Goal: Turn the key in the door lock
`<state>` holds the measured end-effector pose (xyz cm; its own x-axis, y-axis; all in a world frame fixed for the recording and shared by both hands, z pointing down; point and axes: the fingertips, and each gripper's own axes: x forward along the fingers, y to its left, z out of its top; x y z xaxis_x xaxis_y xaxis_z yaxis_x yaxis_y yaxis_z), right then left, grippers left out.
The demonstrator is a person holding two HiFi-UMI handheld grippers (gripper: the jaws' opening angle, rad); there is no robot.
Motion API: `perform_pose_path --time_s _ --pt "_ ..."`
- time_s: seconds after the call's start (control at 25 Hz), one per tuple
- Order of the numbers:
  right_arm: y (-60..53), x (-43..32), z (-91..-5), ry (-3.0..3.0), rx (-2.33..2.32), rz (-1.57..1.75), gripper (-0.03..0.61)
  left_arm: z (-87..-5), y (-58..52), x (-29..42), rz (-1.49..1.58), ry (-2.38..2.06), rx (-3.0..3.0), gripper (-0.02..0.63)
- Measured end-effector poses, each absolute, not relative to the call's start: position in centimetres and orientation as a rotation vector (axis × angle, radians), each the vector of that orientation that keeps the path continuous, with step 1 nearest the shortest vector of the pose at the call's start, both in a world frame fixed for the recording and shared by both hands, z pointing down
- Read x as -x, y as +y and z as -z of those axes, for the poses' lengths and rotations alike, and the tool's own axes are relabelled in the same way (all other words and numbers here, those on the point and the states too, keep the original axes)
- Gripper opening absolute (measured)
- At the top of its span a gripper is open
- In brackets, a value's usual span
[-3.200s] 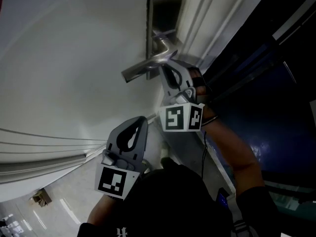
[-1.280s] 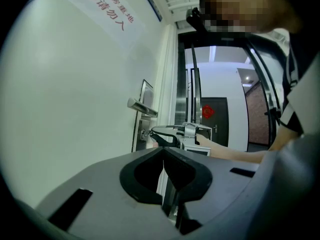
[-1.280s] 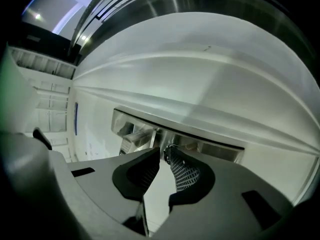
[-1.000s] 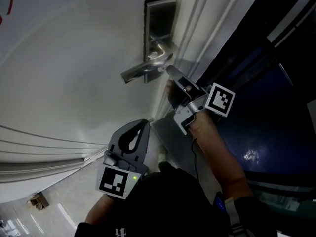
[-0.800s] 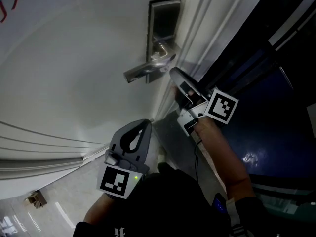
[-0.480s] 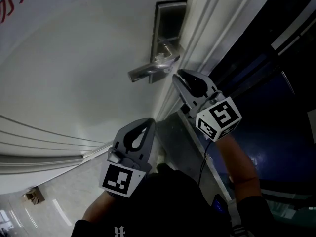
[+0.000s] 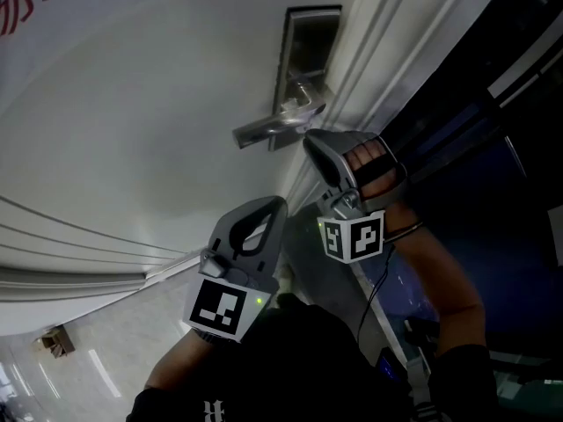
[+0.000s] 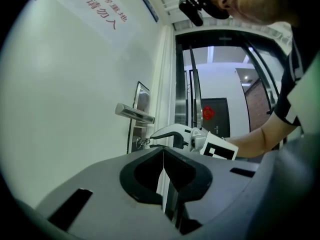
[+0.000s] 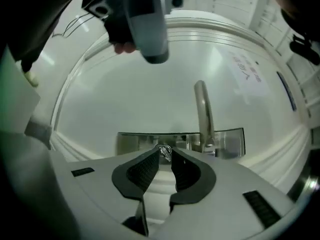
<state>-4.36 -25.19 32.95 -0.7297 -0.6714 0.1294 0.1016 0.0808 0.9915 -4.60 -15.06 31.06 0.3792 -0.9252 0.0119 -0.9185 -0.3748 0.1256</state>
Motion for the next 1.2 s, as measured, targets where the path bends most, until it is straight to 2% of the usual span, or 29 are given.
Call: perform_pose_path --time_s 0.56,1.2 --pt "-28.1 6.2 -33.5 -1.448 -0.586 1.931 0.057 -30.7 -16.0 5.2 0.119 -1.725 -2.493 0.008" --pt "-28.2 6.2 -33.0 -1.777 -0.782 1.630 0.041 -30.9 -15.5 5.4 0.120 -1.705 -2.502 0.008"
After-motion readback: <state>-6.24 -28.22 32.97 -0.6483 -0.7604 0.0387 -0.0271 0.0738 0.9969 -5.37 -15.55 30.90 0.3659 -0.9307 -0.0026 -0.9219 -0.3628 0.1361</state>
